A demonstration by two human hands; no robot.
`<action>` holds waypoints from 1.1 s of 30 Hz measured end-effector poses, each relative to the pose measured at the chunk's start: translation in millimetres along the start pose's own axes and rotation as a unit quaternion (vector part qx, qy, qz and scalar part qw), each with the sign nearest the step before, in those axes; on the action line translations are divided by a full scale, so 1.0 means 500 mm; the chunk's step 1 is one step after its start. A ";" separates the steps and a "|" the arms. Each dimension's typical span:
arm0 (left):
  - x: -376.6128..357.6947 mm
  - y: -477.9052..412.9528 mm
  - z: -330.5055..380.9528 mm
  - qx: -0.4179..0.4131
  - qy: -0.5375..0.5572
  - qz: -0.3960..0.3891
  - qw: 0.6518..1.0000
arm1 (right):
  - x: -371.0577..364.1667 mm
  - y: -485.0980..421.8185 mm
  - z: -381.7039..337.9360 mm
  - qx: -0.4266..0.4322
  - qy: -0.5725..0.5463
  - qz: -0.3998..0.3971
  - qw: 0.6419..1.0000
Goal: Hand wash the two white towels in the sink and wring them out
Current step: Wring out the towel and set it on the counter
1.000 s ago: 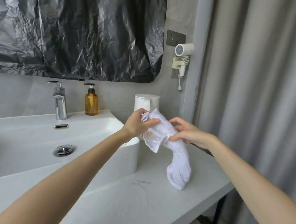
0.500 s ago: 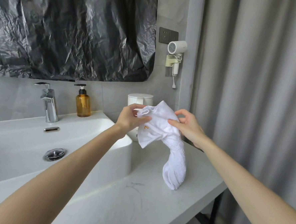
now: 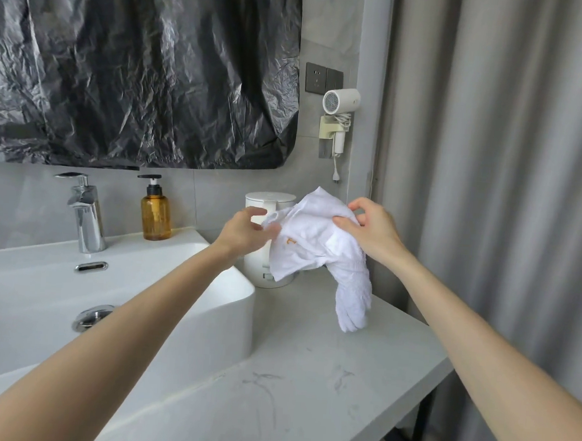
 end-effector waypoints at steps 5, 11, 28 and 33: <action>-0.061 0.024 0.003 -0.038 0.055 -0.203 0.977 | -0.008 0.009 -0.010 0.052 -0.020 -0.083 0.995; -0.037 -0.013 0.074 -0.110 0.107 0.000 0.988 | 0.041 -0.019 -0.058 0.072 -0.073 0.038 0.994; -0.009 -0.005 0.061 -0.035 0.146 -0.108 0.983 | 0.008 -0.042 0.068 -0.088 -0.029 0.017 0.996; -0.050 -0.016 0.042 0.050 0.220 -0.084 0.971 | 0.000 -0.002 0.076 -0.082 0.082 0.058 0.992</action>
Point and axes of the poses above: each hand's wrist, its own y-axis away from the middle knuckle, its own x-axis out of the back of the hand, z = x × y, the point moved 4 cm from there along -y, towards the middle knuckle, and after that the axes turned 4 degrees about -z, right-handed, at the moved point
